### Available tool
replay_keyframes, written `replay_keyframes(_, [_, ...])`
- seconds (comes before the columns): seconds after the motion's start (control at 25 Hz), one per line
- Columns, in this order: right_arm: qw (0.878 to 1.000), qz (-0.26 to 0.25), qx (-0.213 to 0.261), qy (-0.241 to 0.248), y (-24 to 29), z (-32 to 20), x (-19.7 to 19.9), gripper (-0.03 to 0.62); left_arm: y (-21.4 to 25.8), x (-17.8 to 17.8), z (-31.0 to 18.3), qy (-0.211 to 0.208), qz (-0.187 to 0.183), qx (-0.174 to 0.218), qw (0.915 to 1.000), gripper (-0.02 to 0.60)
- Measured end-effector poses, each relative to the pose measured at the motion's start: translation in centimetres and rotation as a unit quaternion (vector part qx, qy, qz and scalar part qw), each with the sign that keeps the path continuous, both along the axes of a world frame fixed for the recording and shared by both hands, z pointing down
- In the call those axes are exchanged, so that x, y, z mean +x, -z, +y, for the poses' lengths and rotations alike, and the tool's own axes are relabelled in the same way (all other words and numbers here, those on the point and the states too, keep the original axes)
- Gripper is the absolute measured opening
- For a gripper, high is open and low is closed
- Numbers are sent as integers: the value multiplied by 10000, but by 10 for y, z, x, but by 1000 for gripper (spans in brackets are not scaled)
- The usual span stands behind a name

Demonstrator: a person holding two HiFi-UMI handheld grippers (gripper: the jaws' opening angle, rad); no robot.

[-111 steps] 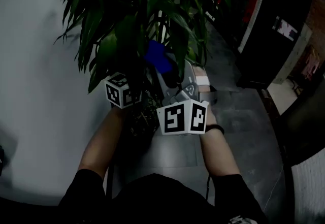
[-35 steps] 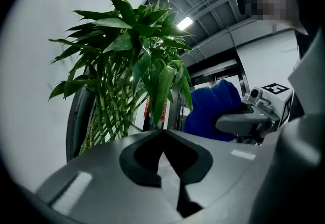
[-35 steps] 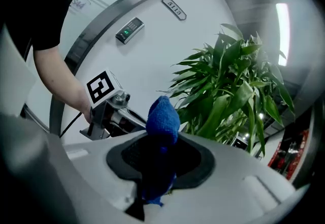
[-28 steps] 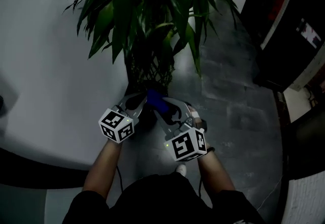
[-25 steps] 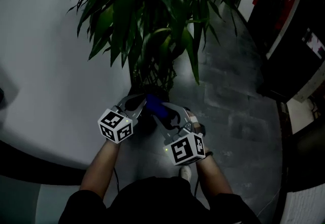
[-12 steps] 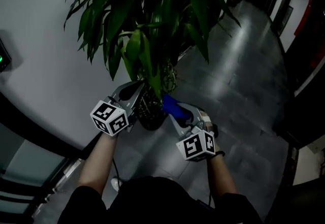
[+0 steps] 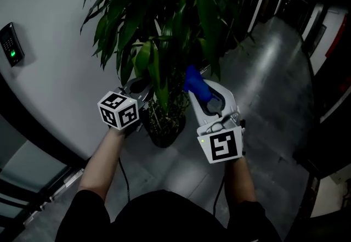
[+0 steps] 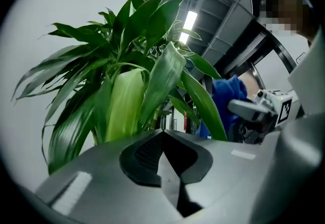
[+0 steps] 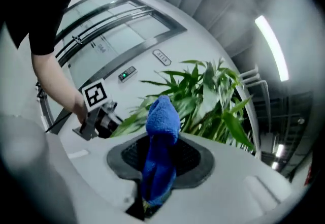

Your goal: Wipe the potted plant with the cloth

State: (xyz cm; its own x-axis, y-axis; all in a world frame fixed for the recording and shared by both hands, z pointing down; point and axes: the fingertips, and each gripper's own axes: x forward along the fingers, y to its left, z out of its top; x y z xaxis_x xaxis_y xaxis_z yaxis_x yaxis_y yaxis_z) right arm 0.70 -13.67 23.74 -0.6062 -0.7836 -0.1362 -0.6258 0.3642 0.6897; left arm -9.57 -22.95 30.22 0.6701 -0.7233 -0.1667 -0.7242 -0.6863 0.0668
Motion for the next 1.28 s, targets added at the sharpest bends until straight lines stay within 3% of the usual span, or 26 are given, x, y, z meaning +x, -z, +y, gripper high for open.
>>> replay_keyframes(0.12, [9980, 122, 615, 87, 43, 15, -23, 109, 14, 7, -2, -90, -49, 103, 9999, 6])
replay_keyframes(0.24, [9933, 461, 1039, -194, 68, 16, -37, 109, 32, 16, 3, -257, -47, 312, 9992, 6])
replay_keyframes(0.48, [9848, 1101, 1289, -378, 72, -2, -74, 109, 46, 23, 11, -496, -212, 527, 9972, 6])
replay_keyframes(0.8, [9839, 1580, 813, -205, 23, -19, -93, 109, 31, 23, 17, -593, -403, 461, 9964, 6])
replay_keyframes(0.96, [9885, 1435, 452, 130, 7, -20, -96, 109, 25, 28, 16, -772, -323, 410, 9956, 6])
replay_keyframes(1.28, [9940, 949, -170, 521, -20, -19, -80, 109, 20, 21, 5, -801, 191, 232, 9963, 6])
